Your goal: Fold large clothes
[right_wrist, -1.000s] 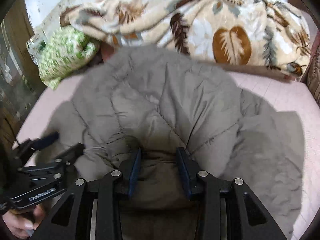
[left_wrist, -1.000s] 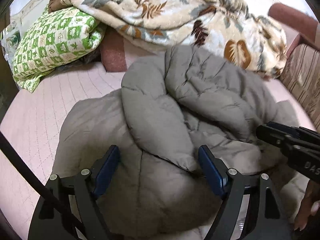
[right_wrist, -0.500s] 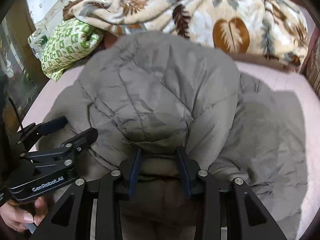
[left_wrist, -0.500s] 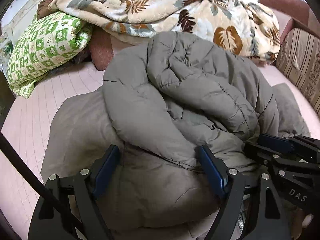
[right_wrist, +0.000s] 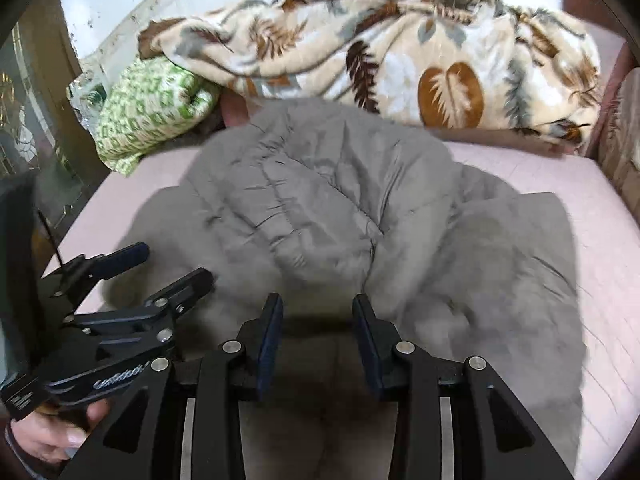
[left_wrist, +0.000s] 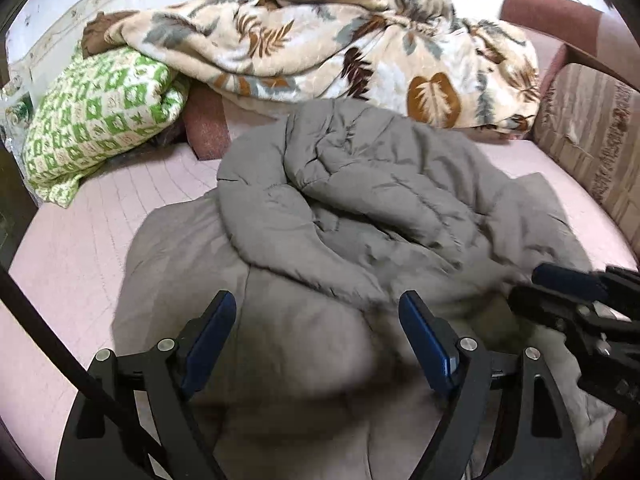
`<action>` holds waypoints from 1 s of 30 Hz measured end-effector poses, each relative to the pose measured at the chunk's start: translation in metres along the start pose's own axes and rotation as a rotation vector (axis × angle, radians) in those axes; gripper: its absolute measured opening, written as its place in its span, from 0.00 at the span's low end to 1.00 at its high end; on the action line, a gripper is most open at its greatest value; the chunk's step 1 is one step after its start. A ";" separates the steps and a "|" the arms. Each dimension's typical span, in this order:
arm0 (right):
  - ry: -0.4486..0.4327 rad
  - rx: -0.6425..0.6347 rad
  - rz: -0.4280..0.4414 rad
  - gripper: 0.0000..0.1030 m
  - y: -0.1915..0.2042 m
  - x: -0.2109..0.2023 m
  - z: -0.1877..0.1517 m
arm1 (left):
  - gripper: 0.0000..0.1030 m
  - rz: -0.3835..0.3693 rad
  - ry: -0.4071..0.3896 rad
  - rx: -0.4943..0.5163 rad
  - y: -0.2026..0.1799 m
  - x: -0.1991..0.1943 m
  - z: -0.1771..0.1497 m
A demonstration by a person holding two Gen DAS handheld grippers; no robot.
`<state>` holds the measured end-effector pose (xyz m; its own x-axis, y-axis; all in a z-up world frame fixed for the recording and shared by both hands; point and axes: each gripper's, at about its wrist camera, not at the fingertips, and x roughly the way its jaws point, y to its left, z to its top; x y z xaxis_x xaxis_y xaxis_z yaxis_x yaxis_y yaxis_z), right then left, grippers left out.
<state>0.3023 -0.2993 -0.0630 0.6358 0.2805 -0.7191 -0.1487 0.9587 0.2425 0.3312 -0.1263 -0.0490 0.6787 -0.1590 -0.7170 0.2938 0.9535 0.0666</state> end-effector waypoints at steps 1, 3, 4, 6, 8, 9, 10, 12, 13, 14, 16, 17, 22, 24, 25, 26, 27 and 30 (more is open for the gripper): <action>0.000 0.012 0.010 0.38 0.002 -0.011 -0.007 | 0.80 -0.003 -0.005 0.008 -0.002 -0.009 -0.004; 0.011 0.035 0.035 0.38 0.008 -0.033 -0.028 | 0.80 -0.004 -0.018 0.027 -0.007 -0.029 -0.015; 0.015 0.034 0.037 0.38 0.011 -0.040 -0.036 | 0.80 -0.001 -0.025 0.035 -0.010 -0.041 -0.022; 0.028 0.023 0.034 0.38 0.018 -0.058 -0.060 | 0.80 -0.002 -0.027 0.043 -0.012 -0.061 -0.037; 0.047 0.025 0.033 0.38 0.024 -0.077 -0.084 | 0.80 -0.002 -0.025 0.043 -0.013 -0.079 -0.058; 0.052 0.025 0.034 0.38 0.025 -0.084 -0.092 | 0.80 0.007 -0.024 0.039 -0.012 -0.091 -0.074; 0.054 0.020 0.035 0.38 0.028 -0.094 -0.103 | 0.80 0.012 -0.020 0.034 -0.011 -0.097 -0.084; 0.057 0.019 0.028 0.39 0.030 -0.112 -0.125 | 0.80 0.024 -0.002 0.020 -0.007 -0.112 -0.111; 0.060 0.023 0.025 0.39 0.030 -0.120 -0.136 | 0.80 0.037 0.006 0.010 -0.003 -0.120 -0.125; 0.064 0.028 0.024 0.39 0.030 -0.127 -0.146 | 0.80 0.053 0.011 0.001 0.000 -0.127 -0.138; 0.070 0.037 0.011 0.39 0.028 -0.137 -0.163 | 0.80 0.075 0.023 -0.021 0.008 -0.137 -0.158; 0.070 0.038 0.002 0.39 0.028 -0.140 -0.169 | 0.80 0.087 0.026 -0.041 0.012 -0.144 -0.171; 0.064 0.046 -0.047 0.39 0.026 -0.146 -0.196 | 0.80 0.119 0.072 -0.103 0.024 -0.154 -0.216; 0.072 0.057 -0.049 0.39 0.026 -0.143 -0.205 | 0.80 0.115 0.106 -0.108 0.026 -0.148 -0.231; 0.079 0.057 -0.055 0.39 0.027 -0.139 -0.211 | 0.81 0.128 0.111 -0.101 0.025 -0.145 -0.236; 0.082 0.053 -0.069 0.39 0.027 -0.136 -0.216 | 0.81 0.141 0.111 -0.087 0.024 -0.144 -0.239; 0.083 0.047 -0.079 0.39 0.029 -0.134 -0.221 | 0.82 0.150 0.104 -0.068 0.022 -0.144 -0.242; 0.085 0.026 -0.096 0.44 0.032 -0.125 -0.230 | 0.87 0.162 0.090 -0.044 0.022 -0.144 -0.248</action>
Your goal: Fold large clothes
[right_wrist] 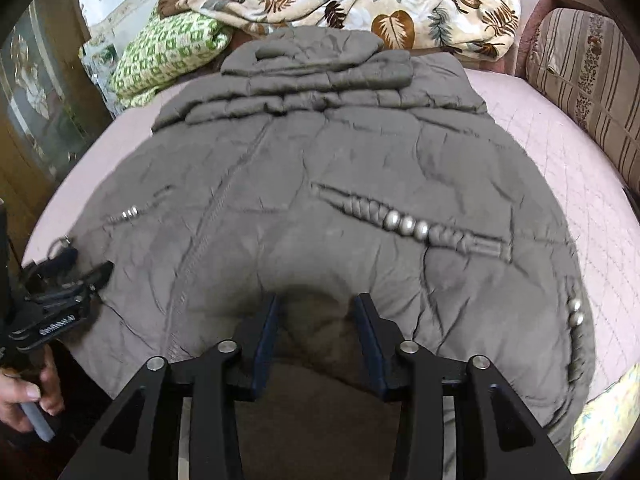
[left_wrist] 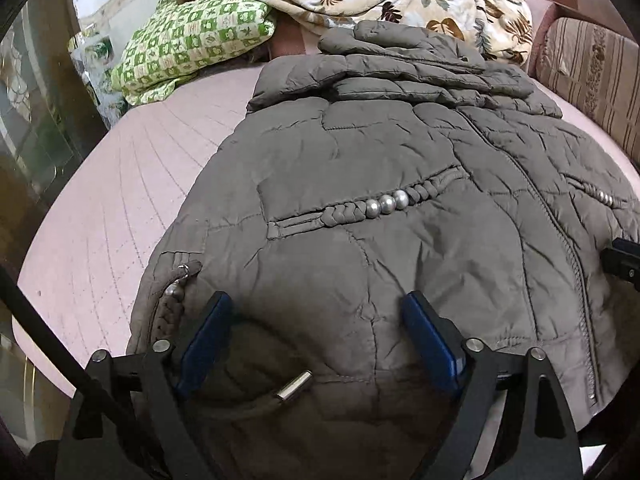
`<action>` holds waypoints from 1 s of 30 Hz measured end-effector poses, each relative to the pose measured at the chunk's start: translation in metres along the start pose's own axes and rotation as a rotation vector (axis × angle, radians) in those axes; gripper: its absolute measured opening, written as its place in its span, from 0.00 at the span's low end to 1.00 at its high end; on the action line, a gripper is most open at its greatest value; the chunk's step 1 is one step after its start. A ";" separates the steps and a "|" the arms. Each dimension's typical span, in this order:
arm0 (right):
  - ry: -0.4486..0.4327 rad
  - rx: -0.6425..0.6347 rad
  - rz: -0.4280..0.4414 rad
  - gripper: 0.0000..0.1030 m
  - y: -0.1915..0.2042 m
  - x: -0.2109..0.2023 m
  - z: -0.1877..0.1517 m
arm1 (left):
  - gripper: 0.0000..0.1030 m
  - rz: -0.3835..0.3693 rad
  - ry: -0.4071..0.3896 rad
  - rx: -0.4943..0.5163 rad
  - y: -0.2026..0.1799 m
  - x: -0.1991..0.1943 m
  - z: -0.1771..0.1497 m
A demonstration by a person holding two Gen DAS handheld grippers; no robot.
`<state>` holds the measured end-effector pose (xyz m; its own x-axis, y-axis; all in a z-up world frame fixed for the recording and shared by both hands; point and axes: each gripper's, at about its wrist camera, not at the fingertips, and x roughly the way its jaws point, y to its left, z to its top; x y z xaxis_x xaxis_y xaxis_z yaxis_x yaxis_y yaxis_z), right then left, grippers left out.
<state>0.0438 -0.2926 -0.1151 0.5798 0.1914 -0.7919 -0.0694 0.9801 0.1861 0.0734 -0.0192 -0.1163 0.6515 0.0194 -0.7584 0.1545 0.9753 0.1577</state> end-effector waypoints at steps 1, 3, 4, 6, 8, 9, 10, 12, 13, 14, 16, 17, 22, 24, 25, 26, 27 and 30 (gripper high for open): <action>-0.009 -0.006 -0.002 0.48 0.002 0.002 -0.002 | 0.89 0.002 -0.002 0.001 0.001 0.001 -0.001; -0.023 -0.029 -0.015 0.49 0.005 0.005 -0.006 | 0.93 0.007 -0.003 -0.008 0.003 0.004 -0.001; -0.030 -0.038 -0.022 0.49 0.008 0.005 -0.007 | 0.94 0.005 -0.001 -0.014 0.004 0.006 -0.001; -0.041 -0.050 -0.024 0.49 0.008 0.005 -0.008 | 0.94 0.003 0.000 -0.019 0.005 0.007 0.000; -0.051 -0.054 -0.015 0.50 0.007 0.006 -0.010 | 0.94 0.006 -0.001 -0.017 0.004 0.008 0.001; -0.054 -0.055 -0.011 0.50 0.006 0.006 -0.011 | 0.95 0.006 -0.003 -0.015 0.005 0.008 0.000; -0.057 -0.055 -0.008 0.50 0.006 0.006 -0.011 | 0.95 0.004 -0.004 -0.014 0.006 0.008 0.000; -0.060 -0.058 -0.006 0.50 0.006 0.006 -0.012 | 0.95 0.004 -0.008 -0.012 0.006 0.008 0.000; -0.062 -0.057 -0.006 0.50 0.007 0.006 -0.012 | 0.95 0.004 -0.009 -0.010 0.006 0.008 0.000; -0.062 -0.055 -0.005 0.50 0.007 0.006 -0.012 | 0.95 0.003 -0.010 -0.009 0.006 0.008 0.000; -0.062 -0.053 -0.003 0.51 0.006 0.005 -0.013 | 0.95 0.001 -0.013 -0.008 0.006 0.007 -0.001; -0.062 -0.051 -0.001 0.51 0.006 0.005 -0.013 | 0.95 0.000 -0.014 -0.007 0.006 0.007 -0.002; -0.063 -0.031 0.020 0.55 0.002 0.000 -0.017 | 0.95 0.001 -0.037 -0.016 0.006 0.003 -0.009; -0.068 -0.027 0.031 0.58 0.001 -0.003 -0.021 | 0.95 0.004 -0.042 -0.021 0.006 0.002 -0.011; -0.074 -0.027 0.033 0.59 0.001 -0.004 -0.024 | 0.95 0.004 -0.048 -0.024 0.006 0.002 -0.012; -0.081 -0.029 0.033 0.61 0.001 -0.005 -0.026 | 0.95 0.005 -0.054 -0.027 0.005 0.001 -0.014; -0.089 -0.027 0.032 0.61 0.001 -0.005 -0.029 | 0.95 0.006 -0.059 -0.030 0.005 0.001 -0.016; -0.111 -0.023 0.019 0.63 0.003 -0.007 -0.036 | 0.95 0.010 -0.059 -0.035 0.005 0.000 -0.017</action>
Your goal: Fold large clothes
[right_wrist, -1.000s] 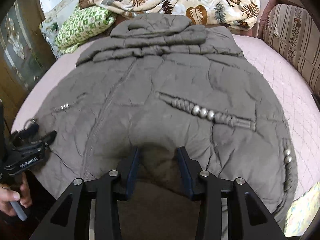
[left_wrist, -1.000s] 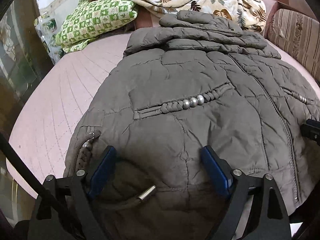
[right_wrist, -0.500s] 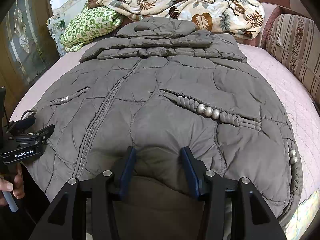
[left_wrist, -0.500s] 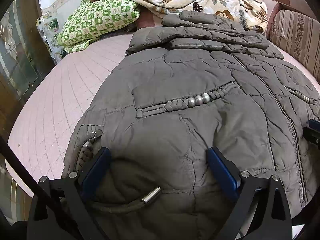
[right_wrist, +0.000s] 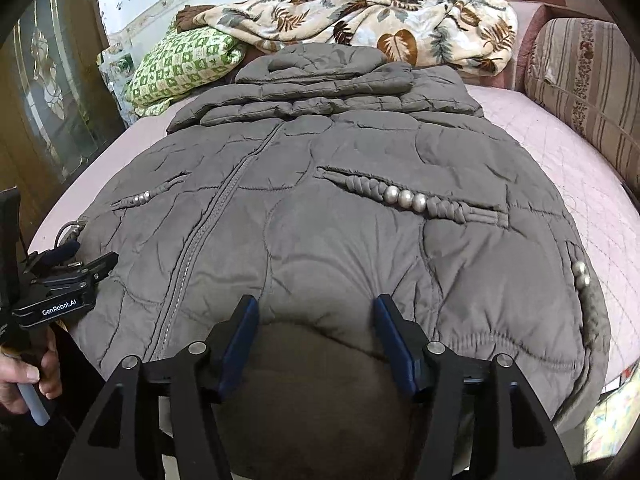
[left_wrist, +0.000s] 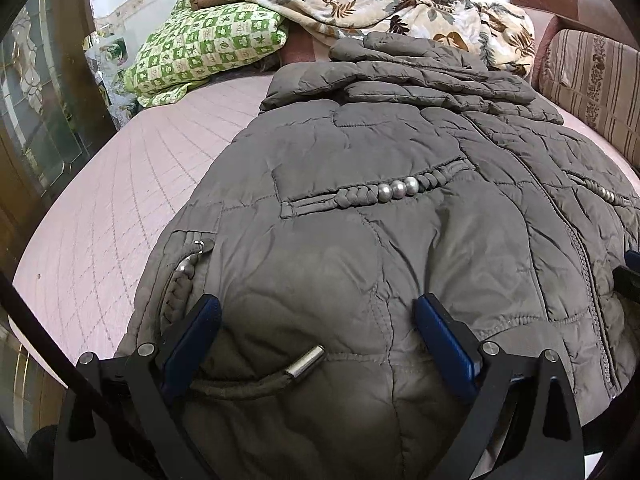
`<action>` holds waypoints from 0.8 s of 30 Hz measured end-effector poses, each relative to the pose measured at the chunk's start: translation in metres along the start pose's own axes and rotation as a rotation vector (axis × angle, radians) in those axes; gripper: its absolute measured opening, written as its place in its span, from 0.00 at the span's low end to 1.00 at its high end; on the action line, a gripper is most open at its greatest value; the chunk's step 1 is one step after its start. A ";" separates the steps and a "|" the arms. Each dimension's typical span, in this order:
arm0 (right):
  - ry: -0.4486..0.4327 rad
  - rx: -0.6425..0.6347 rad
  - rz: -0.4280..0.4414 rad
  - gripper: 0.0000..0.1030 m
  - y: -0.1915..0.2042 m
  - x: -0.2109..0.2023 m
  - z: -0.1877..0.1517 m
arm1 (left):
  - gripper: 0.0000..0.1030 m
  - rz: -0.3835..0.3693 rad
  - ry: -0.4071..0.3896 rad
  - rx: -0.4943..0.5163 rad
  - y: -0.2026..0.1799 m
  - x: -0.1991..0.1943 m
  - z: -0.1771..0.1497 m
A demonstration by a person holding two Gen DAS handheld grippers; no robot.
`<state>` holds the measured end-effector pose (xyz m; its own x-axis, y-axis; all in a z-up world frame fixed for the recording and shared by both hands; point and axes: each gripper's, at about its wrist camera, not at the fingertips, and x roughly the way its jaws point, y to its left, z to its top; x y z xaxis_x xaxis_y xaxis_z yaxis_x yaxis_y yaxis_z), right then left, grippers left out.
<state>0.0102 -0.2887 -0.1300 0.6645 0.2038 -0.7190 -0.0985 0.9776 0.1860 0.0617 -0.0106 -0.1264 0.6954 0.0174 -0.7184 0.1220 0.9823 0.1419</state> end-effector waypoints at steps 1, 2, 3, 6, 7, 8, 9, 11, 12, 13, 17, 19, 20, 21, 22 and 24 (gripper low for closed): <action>-0.002 -0.008 -0.008 0.63 0.002 0.000 -0.001 | 0.95 -0.002 0.003 -0.003 0.001 0.000 0.000; -0.001 -0.015 -0.012 0.64 0.002 0.000 -0.001 | 0.95 -0.005 0.005 -0.008 0.001 0.000 0.000; -0.001 -0.018 -0.013 0.64 0.003 0.000 -0.001 | 0.95 -0.007 0.006 -0.012 0.002 0.001 0.000; -0.006 -0.013 -0.007 0.64 0.001 0.001 -0.001 | 0.96 -0.008 0.010 -0.014 0.002 0.001 0.000; -0.007 -0.013 -0.006 0.64 0.001 0.001 -0.001 | 0.96 -0.010 0.013 -0.015 0.003 0.001 0.000; -0.008 -0.012 -0.005 0.64 0.000 0.001 -0.001 | 0.96 -0.012 0.014 -0.012 0.003 0.001 0.000; -0.009 -0.011 -0.005 0.65 0.000 0.001 -0.001 | 0.96 -0.014 0.015 -0.010 0.004 0.001 -0.001; -0.006 -0.009 -0.005 0.65 0.000 0.001 0.000 | 0.96 -0.020 0.017 -0.009 0.004 0.000 -0.001; -0.004 -0.006 -0.002 0.65 0.000 0.001 -0.001 | 0.96 -0.026 0.017 -0.005 0.005 -0.002 -0.002; 0.001 -0.007 0.002 0.65 0.000 0.000 -0.001 | 0.96 -0.031 0.017 -0.003 0.005 -0.004 -0.002; 0.017 0.007 0.025 0.71 -0.003 -0.004 -0.002 | 0.96 -0.061 0.010 -0.011 0.010 -0.016 -0.008; 0.017 0.005 0.027 0.71 -0.002 -0.008 -0.006 | 0.96 -0.061 -0.012 -0.019 0.013 -0.026 -0.010; 0.014 -0.001 0.028 0.72 -0.001 -0.010 -0.007 | 0.96 -0.057 -0.028 -0.028 0.016 -0.033 -0.011; 0.014 -0.004 0.032 0.72 -0.001 -0.012 -0.008 | 0.96 -0.057 -0.042 -0.042 0.021 -0.038 -0.012; 0.014 -0.002 0.038 0.72 -0.002 -0.015 -0.009 | 0.96 -0.061 -0.052 -0.067 0.029 -0.043 -0.013; 0.011 0.025 0.067 0.72 -0.008 -0.021 -0.010 | 0.96 -0.066 -0.059 -0.129 0.047 -0.049 -0.015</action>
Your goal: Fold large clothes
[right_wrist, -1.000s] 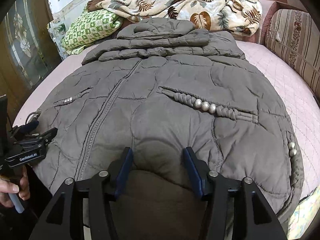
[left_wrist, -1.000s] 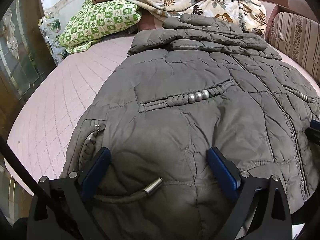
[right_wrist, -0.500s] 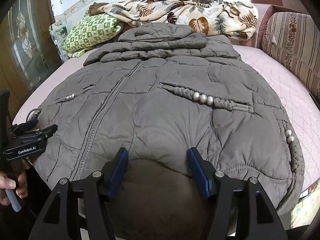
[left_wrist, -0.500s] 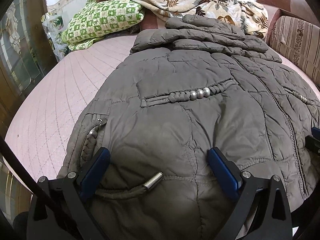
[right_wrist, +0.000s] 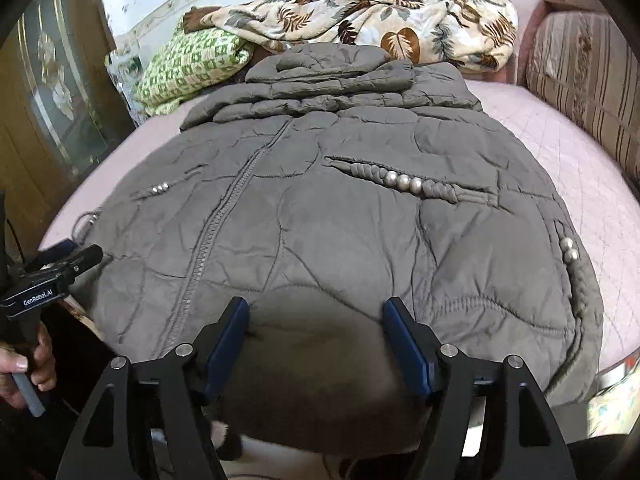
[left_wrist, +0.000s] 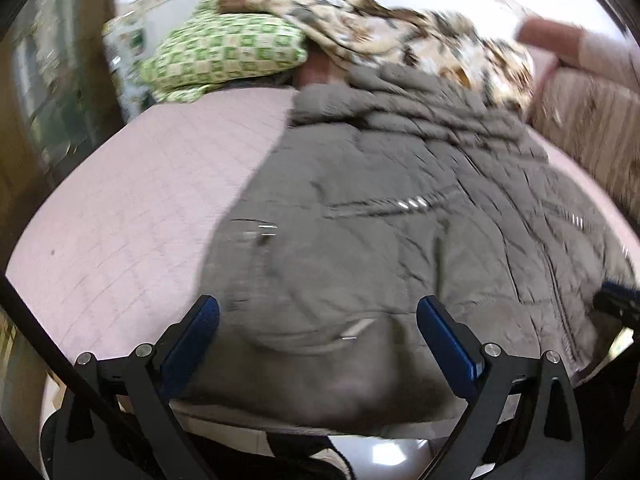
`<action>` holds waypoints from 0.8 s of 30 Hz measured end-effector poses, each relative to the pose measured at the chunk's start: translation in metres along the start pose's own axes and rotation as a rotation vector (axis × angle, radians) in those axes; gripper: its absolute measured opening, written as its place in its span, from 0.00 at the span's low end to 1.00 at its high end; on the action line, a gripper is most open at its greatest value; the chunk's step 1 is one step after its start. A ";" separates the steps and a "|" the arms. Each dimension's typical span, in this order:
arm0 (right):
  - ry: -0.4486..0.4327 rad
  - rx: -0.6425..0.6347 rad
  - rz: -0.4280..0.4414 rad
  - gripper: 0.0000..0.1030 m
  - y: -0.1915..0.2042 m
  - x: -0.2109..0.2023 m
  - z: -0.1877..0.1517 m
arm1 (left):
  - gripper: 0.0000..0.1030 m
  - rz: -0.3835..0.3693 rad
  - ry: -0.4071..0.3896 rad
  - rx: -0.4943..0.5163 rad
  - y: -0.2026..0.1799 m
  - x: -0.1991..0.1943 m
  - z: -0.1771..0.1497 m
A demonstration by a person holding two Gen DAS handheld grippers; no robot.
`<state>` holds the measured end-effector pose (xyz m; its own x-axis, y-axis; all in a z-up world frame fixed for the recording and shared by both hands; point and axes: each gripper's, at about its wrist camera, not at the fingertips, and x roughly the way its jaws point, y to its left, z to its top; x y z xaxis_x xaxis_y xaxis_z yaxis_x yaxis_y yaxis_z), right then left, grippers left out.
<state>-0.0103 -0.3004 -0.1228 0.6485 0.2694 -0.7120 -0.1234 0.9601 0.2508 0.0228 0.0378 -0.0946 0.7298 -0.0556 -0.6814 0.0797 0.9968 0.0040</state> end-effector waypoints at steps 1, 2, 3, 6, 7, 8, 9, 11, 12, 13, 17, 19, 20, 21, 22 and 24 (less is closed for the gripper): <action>-0.008 0.023 0.018 0.72 -0.004 -0.005 -0.001 | 0.96 0.003 -0.001 -0.040 0.012 -0.003 0.000; -0.018 0.048 0.033 0.72 -0.009 -0.010 -0.001 | 0.96 0.011 0.000 -0.087 0.026 -0.006 0.001; -0.027 0.064 0.038 0.72 -0.013 -0.014 -0.001 | 0.96 0.016 0.004 -0.124 0.037 -0.007 0.002; -0.077 0.117 0.046 0.72 -0.032 -0.032 0.001 | 0.96 -0.003 0.028 -0.260 0.074 -0.006 0.003; -0.099 0.137 0.044 0.72 -0.039 -0.039 0.003 | 0.96 -0.009 0.035 -0.292 0.082 -0.005 0.002; -0.123 0.159 0.038 0.72 -0.048 -0.046 0.005 | 0.96 -0.017 0.043 -0.322 0.089 -0.003 0.001; -0.139 0.177 0.029 0.72 -0.057 -0.052 0.007 | 0.96 -0.026 0.055 -0.355 0.095 0.000 0.000; -0.171 0.218 -0.016 0.72 -0.079 -0.063 0.012 | 0.96 -0.040 0.083 -0.396 0.102 0.008 -0.004; -0.182 0.254 -0.037 0.72 -0.094 -0.068 0.013 | 0.96 -0.046 0.090 -0.402 0.103 0.010 -0.005; -0.189 0.289 -0.038 0.72 -0.104 -0.071 0.013 | 0.96 -0.050 0.090 -0.402 0.102 0.009 -0.005; -0.234 0.543 -0.010 0.73 -0.157 -0.083 0.005 | 0.96 -0.072 0.089 -0.371 0.094 0.011 -0.006; -0.228 0.644 0.014 0.73 -0.175 -0.082 -0.001 | 0.96 -0.101 0.103 -0.347 0.087 0.016 -0.006; -0.211 0.681 0.016 0.73 -0.182 -0.079 -0.004 | 0.96 -0.117 0.112 -0.337 0.083 0.019 -0.006; -0.196 0.703 0.017 0.73 -0.187 -0.077 -0.005 | 0.96 -0.134 0.122 -0.329 0.078 0.022 -0.007; -0.181 0.722 0.022 0.73 -0.191 -0.075 -0.008 | 0.96 -0.139 0.130 -0.326 0.076 0.025 -0.007; -0.165 0.735 0.023 0.73 -0.195 -0.074 -0.012 | 0.96 -0.148 0.142 -0.321 0.071 0.029 -0.008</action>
<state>-0.0430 -0.5067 -0.1270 0.7632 0.2189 -0.6080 0.3568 0.6417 0.6789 0.0446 0.1077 -0.1201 0.6234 -0.2142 -0.7520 -0.0558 0.9471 -0.3161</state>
